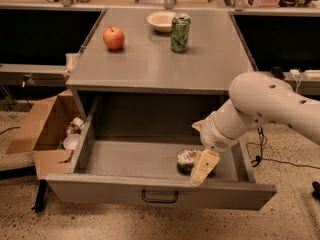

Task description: Pick 7up can from top drawer and place on counter

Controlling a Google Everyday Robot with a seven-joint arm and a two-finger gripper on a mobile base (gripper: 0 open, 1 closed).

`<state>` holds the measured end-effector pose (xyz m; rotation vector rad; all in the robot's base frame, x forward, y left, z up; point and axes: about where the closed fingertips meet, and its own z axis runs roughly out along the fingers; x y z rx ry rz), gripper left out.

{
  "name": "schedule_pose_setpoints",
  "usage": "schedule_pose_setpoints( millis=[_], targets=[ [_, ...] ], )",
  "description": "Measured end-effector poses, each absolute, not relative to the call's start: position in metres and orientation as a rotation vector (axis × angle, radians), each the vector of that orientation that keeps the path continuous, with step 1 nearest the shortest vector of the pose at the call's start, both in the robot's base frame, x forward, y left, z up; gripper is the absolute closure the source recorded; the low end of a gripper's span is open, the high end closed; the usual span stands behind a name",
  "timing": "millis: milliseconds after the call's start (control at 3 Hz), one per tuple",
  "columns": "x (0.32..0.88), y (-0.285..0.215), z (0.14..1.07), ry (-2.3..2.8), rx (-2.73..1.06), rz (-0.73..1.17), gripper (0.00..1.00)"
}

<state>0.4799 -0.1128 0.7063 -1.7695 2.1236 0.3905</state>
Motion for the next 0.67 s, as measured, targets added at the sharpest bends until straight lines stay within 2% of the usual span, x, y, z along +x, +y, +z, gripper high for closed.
schedule_pose_setpoints(
  millis=[667],
  targets=[
    [0.515, -0.129, 0.684, 2.154, -1.593, 0.509, 0.00]
  ],
)
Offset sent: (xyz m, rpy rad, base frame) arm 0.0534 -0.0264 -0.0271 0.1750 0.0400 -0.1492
